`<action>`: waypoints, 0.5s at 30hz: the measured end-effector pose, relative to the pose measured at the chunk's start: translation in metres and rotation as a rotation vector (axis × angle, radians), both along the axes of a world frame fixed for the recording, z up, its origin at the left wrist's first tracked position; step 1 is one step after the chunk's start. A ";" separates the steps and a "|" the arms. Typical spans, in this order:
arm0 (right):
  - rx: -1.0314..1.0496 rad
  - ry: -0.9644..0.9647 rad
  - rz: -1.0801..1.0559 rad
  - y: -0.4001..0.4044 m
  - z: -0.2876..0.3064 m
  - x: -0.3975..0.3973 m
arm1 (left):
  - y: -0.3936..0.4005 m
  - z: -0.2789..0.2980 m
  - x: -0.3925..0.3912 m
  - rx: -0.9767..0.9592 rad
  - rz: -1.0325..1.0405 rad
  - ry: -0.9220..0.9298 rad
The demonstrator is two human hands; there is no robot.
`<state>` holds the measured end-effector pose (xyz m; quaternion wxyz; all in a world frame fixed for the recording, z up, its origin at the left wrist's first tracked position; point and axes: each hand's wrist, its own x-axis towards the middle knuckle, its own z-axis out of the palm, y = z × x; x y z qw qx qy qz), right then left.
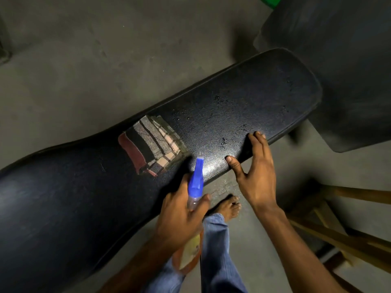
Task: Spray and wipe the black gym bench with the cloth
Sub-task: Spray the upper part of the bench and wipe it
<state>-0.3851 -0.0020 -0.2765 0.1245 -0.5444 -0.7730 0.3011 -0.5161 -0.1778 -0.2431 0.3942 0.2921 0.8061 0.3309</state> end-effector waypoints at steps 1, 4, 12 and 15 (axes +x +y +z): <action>-0.001 -0.009 0.000 0.001 0.000 0.000 | -0.001 -0.003 0.000 -0.005 -0.008 0.018; 0.005 -0.034 0.000 0.001 0.001 0.000 | 0.002 -0.003 0.001 -0.044 -0.039 0.066; 0.046 -0.028 0.014 0.001 0.002 0.001 | 0.037 -0.002 0.002 -0.004 -0.048 0.089; 0.100 0.011 -0.004 0.013 0.003 0.007 | 0.064 0.006 0.006 0.050 -0.051 0.090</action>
